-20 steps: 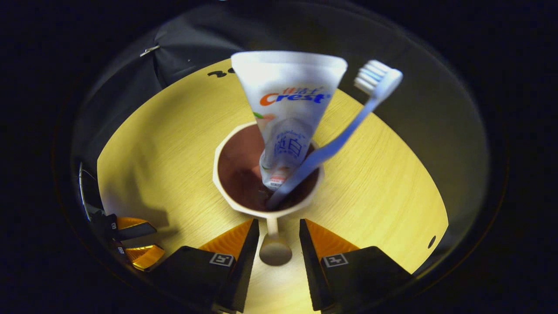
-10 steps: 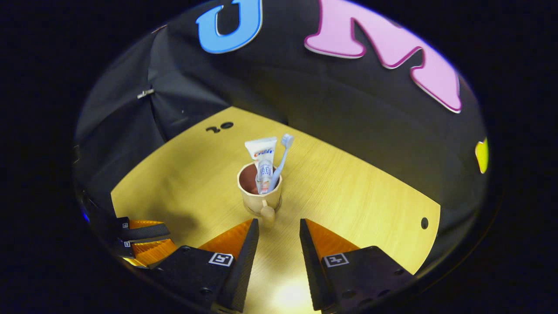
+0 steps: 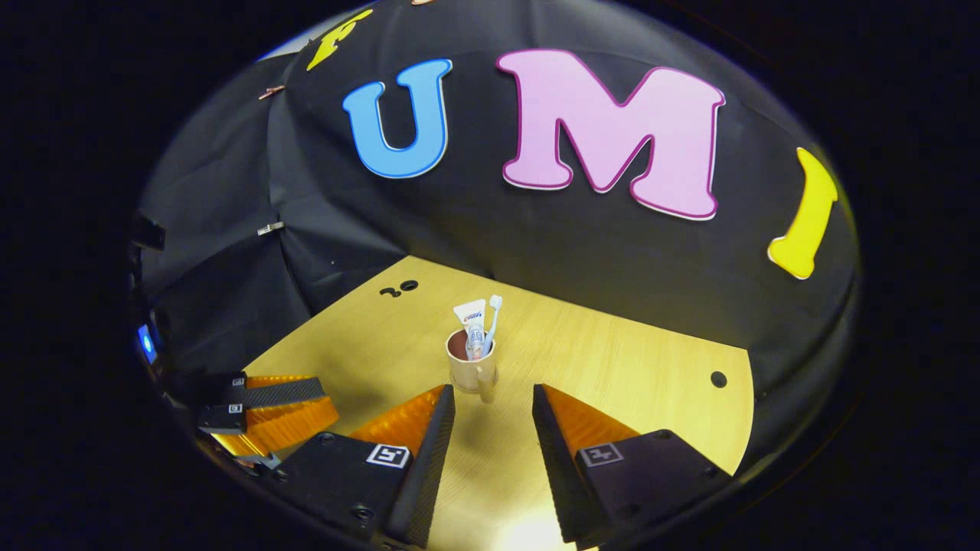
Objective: Put the toothbrush and toothpaste on the desktop into the cup, then pick up the cup and place it on the coaster on the desktop.
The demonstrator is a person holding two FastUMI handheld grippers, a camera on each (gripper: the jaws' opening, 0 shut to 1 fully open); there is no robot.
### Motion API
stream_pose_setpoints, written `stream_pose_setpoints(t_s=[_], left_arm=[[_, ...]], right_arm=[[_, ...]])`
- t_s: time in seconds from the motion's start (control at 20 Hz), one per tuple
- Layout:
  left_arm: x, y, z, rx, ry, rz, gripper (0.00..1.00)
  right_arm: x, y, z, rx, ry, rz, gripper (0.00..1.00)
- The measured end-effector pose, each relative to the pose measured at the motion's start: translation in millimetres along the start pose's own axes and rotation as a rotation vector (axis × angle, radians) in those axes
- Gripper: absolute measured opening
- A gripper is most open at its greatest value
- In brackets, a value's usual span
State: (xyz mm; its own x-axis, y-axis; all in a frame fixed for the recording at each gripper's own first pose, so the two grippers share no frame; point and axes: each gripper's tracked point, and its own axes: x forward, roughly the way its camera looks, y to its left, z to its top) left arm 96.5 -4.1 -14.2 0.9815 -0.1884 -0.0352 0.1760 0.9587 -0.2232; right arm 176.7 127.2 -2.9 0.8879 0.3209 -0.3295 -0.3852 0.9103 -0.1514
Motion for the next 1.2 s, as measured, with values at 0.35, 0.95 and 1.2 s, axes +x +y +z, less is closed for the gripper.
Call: stream_pose_setpoints(t_s=[0.35,0.95,1.2], left_arm=[[-30,-15,7,0.085,0.021,-0.021,0.56],[-59,-34,14,0.206,0.013,-0.049,0.63],[-61,-36,23,0.212,-0.038,-0.049,0.84]], right_arm=[[-59,19,-6,0.016,-0.107,-0.036,0.71],[-112,39,-18,-0.002,-0.176,-0.07,0.82],[-117,37,-25,-0.015,-0.178,-0.097,0.91]])
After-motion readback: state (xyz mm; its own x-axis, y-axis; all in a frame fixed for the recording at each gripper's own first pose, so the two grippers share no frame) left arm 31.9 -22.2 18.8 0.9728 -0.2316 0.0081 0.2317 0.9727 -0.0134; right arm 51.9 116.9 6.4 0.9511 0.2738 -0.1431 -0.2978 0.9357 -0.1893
